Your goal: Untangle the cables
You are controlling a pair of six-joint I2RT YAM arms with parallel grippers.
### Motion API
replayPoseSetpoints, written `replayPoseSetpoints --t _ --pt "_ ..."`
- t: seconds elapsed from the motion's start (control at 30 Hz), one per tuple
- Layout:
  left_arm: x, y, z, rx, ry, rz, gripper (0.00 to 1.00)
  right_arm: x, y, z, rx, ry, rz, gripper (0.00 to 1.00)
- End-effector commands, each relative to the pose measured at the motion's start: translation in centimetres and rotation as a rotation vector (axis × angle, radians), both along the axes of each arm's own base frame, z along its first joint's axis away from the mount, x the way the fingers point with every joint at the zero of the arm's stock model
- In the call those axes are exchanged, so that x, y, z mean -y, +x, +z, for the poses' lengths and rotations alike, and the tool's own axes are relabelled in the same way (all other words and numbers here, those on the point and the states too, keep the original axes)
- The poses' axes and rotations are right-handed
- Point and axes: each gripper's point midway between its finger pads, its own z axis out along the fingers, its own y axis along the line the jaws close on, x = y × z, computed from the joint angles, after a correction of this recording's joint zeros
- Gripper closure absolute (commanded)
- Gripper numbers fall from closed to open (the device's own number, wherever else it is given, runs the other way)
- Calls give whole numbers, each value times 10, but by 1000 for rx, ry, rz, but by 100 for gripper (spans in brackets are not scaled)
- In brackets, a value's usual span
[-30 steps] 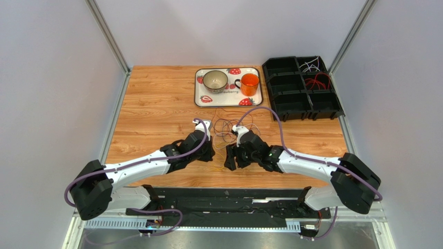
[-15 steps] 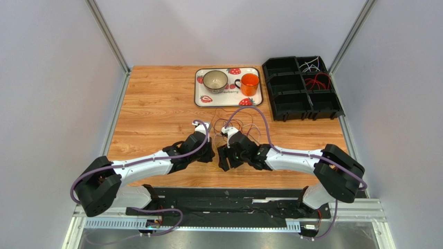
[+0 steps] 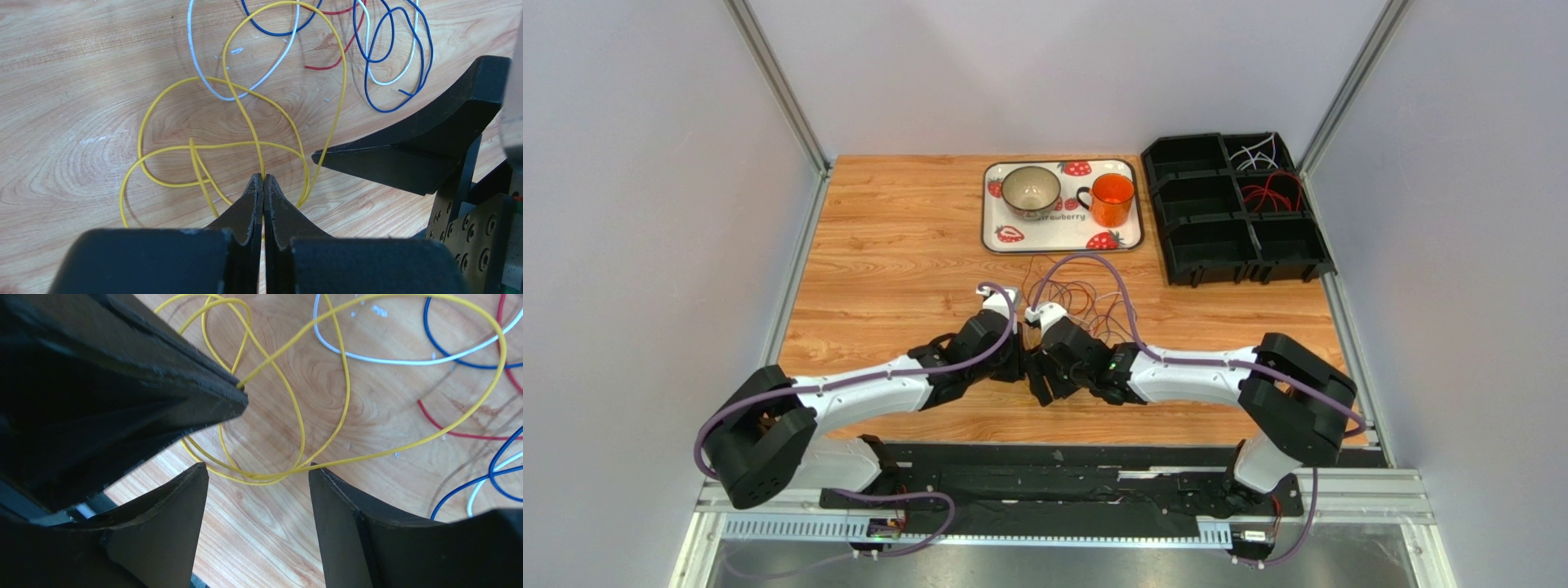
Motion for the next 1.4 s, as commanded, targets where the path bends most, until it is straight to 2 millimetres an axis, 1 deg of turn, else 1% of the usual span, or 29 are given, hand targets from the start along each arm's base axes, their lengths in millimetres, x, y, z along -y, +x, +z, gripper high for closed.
replayPoseSetpoints --t 0.0,0.07,0.1,0.2,0.3,0.33,0.37,0.43,0.5,0.53,0.57,0.63,0.77,0.8,0.83,0.87,0.9,0.93,0.97,1.0,1.03,1.07,1.13,1.2,1.23,1.27,1.3,1.33,1.37 --pt "5 5 1 7 -38 0 100 -16 17 15 110 2 -19 36" --pt "5 6 1 1 -42 -1 100 -19 15 10 136 -24 -10 36" --pt "6 6 1 2 -47 -1 100 -18 19 11 164 -39 -28 36" --pt "6 6 0 -3 -58 -4 100 -21 15 6 201 -74 -12 36" --pt "5 6 -2 -12 -65 -4 100 -25 14 11 241 -70 -15 37" --pt "4 7 -2 -14 -66 -1 100 -22 12 7 241 -76 -12 37" --pt "5 7 -3 -17 -70 -4 100 -28 14 14 257 -31 -22 37" --pt "5 7 -3 -20 -72 -8 100 -29 14 19 269 -4 -30 37" --pt "6 8 -3 -26 -80 -10 100 -25 14 18 283 14 -46 38" --pt "6 6 -5 -32 -83 -15 100 -24 13 24 290 36 -46 39" --pt "4 7 -3 -26 -90 -12 100 -21 12 23 292 49 -48 39" --pt "2 6 -2 -10 -105 -12 100 -20 9 35 287 91 -59 39" --pt "2 5 18 36 -159 -34 99 -5 2 50 259 90 -85 40" --pt "0 3 18 30 -149 -34 96 -3 1 55 255 87 -90 40" --pt "0 5 25 44 -147 -35 86 3 -1 57 238 78 -105 40" --pt "-3 2 29 40 -138 -37 81 11 -6 59 220 56 -103 40" --pt "-1 4 37 50 -145 -43 75 13 -8 63 210 59 -106 40" --pt "0 1 47 65 -160 -61 64 19 -12 61 181 43 -119 40" --pt "-2 -2 49 53 -155 -71 59 21 -15 68 168 62 -125 39" --pt "1 -1 60 70 -174 -76 55 19 -16 74 152 79 -134 38" --pt "-2 -5 66 66 -178 -76 47 23 -17 75 116 83 -165 38" --pt "-6 -9 66 50 -167 -71 46 23 -19 80 90 107 -178 36" --pt "-9 -10 82 72 -184 -61 43 21 -18 86 47 131 -203 34" --pt "-20 -12 85 67 -162 -26 43 16 -19 87 3 152 -231 32" --pt "-23 -16 95 83 -180 -25 43 11 -16 94 -4 169 -236 30" --pt "-32 -15 93 89 -156 6 43 7 -17 95 -20 180 -236 29" --pt "-39 -17 88 91 -143 22 43 3 -15 90 -35 163 -245 25" --pt "-48 -16 90 114 -138 66 43 -1 -8 97 -43 168 -258 25" --pt "-53 -16 86 116 -129 87 43 -4 -6 96 -69 163 -281 24"
